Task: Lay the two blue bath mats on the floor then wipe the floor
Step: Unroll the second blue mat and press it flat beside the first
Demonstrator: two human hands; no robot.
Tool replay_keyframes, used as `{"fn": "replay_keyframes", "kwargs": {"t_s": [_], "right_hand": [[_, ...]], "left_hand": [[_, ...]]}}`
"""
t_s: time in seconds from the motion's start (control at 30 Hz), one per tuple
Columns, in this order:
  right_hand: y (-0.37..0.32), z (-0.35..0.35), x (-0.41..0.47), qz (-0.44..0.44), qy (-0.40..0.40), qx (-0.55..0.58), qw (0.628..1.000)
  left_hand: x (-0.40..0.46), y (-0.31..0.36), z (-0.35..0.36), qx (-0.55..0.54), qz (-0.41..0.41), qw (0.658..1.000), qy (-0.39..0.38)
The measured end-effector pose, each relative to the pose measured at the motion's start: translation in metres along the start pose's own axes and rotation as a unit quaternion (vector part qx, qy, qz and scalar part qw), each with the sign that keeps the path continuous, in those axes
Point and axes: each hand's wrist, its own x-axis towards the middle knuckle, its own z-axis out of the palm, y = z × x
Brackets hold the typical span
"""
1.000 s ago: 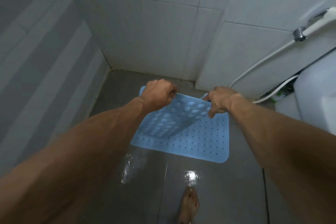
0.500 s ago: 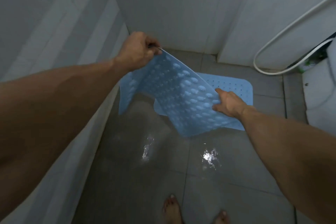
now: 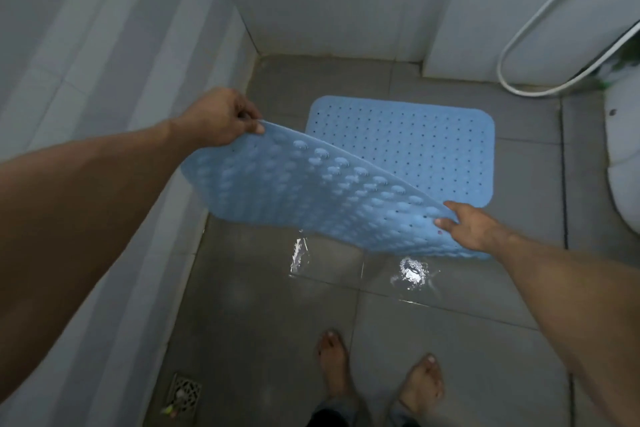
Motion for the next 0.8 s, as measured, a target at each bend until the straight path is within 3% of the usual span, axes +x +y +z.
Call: {"fn": "replay_keyframes", "kwargs": {"t_s": [0.07, 0.27, 0.4, 0.53, 0.8], "right_hand": [[0.018, -0.020, -0.005, -0.014, -0.056, -0.041, 0.997], [0.091, -0.026, 0.031, 0.069, -0.153, -0.192, 0.967], [0.131, 0.008, 0.075, 0.064, -0.112, -0.182, 0.975], [0.165, 0.045, 0.140, 0.048, -0.028, -0.189, 0.980], [0.212, 0.079, 0.276, 0.096, 0.104, -0.307, 0.941]], "left_hand": [[-0.005, -0.005, 0.023, 0.014, -0.016, 0.999, -0.036], [0.002, 0.000, 0.135, 0.026, -0.036, 0.991, -0.123], [0.034, -0.012, 0.225, 0.042, -0.031, 0.989, -0.136], [0.077, -0.025, 0.311, 0.071, -0.016, 0.994, -0.077], [0.182, -0.056, 0.432, 0.234, 0.058, 0.970, -0.026]]}}
